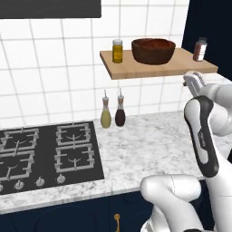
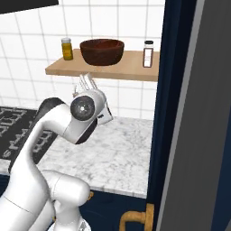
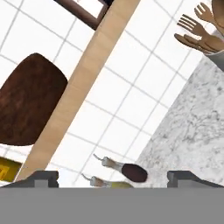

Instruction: Pick up the bowls on the counter and stack them on top of one another in the open cabinet. Place the smaller bowl on top of the larger bowl.

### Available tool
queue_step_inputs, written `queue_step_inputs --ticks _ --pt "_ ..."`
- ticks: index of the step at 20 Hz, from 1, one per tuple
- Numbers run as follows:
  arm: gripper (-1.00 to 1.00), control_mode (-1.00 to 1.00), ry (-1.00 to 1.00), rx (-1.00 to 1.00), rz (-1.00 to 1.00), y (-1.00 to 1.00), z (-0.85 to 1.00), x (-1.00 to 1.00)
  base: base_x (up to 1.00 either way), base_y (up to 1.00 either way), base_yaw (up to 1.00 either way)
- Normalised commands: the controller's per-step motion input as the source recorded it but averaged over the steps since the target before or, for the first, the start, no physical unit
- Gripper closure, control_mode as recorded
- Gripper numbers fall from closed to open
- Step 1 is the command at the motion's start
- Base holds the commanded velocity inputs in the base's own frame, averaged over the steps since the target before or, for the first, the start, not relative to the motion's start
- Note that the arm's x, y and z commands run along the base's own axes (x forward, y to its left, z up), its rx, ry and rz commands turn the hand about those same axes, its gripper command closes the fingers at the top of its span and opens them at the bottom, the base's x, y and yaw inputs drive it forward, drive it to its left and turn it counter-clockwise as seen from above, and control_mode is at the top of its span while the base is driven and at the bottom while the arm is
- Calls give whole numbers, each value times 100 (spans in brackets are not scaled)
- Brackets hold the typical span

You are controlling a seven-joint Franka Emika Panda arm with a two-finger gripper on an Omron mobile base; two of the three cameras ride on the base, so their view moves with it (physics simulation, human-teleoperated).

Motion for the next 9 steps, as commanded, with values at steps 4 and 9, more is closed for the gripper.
queue_step_inputs --ticks 4,9 --pt "-100 -100 8 -12 26 54 -57 -63 0 0 0" --pt "-100 -100 -1 0 0 0 0 0 0 0 0"
